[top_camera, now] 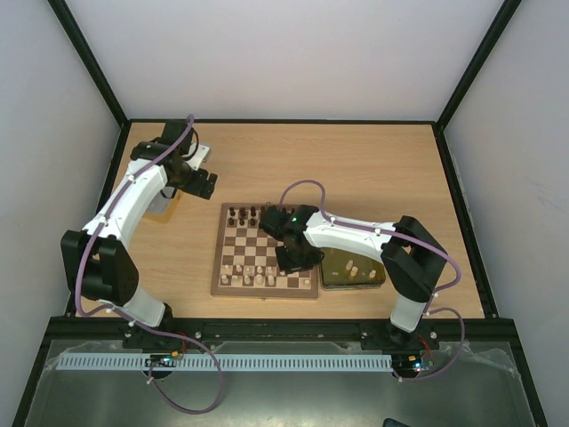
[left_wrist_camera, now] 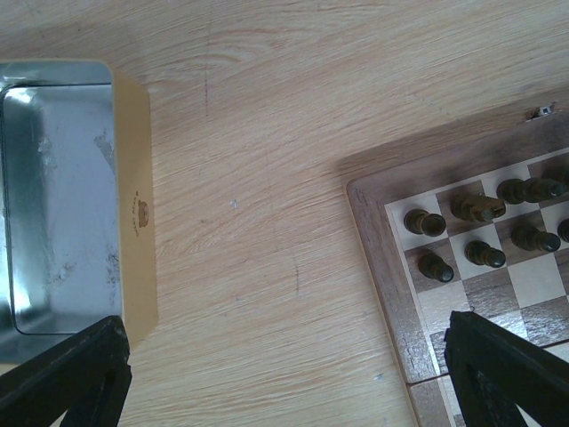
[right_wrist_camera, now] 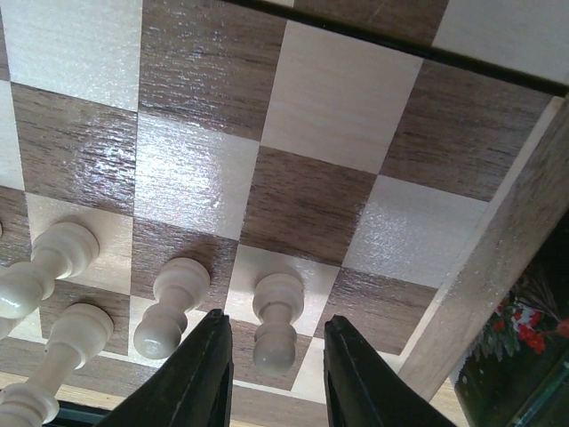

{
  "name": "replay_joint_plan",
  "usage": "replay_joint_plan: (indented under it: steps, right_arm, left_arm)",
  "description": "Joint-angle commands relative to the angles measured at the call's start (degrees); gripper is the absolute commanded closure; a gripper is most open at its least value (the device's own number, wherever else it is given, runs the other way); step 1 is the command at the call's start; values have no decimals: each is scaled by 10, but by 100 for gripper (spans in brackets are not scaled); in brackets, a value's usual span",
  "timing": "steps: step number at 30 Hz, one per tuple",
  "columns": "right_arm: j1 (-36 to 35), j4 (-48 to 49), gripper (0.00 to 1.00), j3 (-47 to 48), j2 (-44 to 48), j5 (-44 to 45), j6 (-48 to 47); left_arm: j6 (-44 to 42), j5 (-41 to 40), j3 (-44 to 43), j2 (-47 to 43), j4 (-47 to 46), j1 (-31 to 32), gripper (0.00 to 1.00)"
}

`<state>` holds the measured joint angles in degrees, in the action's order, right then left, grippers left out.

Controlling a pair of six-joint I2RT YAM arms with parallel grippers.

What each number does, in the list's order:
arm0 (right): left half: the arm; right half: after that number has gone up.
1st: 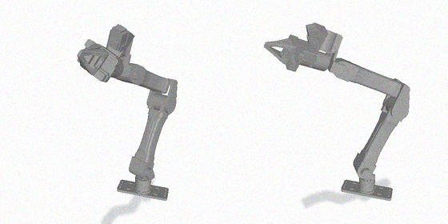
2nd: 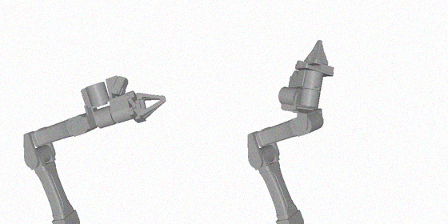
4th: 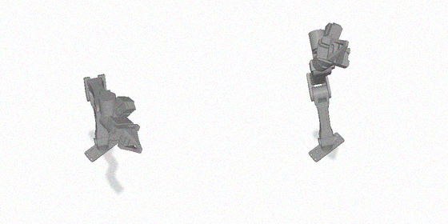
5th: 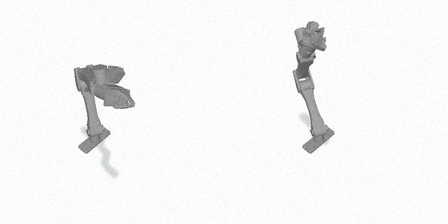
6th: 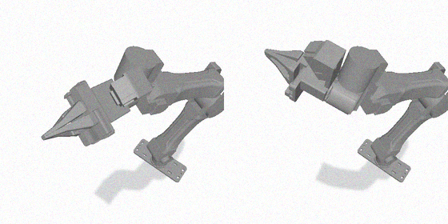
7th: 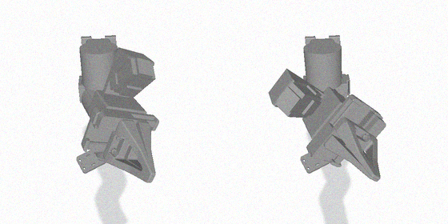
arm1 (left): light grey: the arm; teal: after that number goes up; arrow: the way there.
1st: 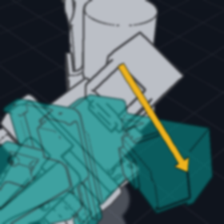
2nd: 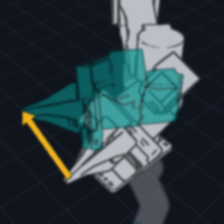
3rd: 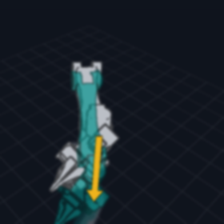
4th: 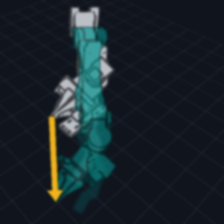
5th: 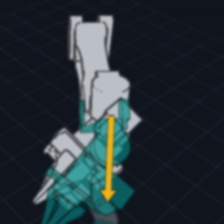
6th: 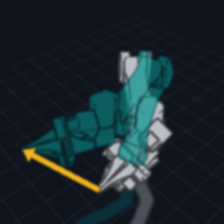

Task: Set up the chess pieces on the board
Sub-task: Place the chess piece on the chessboard, then pick up the chess piece from the storage box.

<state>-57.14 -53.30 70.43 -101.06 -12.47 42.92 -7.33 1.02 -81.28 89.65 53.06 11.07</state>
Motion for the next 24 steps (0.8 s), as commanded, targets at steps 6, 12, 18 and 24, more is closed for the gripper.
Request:
replay_joint_plan:
  steps: [6, 12, 18, 24]
  right_arm:
    - [-4, -11, 71, 29, -10, 25, -5]
    - [-4, -14, 71, 36, -15, 32, -11]
    - [0, -17, 71, 40, -18, 40, -17]
    - [15, -22, 70, 56, -12, 78, -15]
  left_arm:
    - [4, -10, 16, -26, 2, -1, 4]
    - [4, -10, 15, -25, 2, -4, 4]
    - [4, -13, 13, -21, 3, -6, 4]
    - [4, -15, 10, -17, 3, -8, 4]
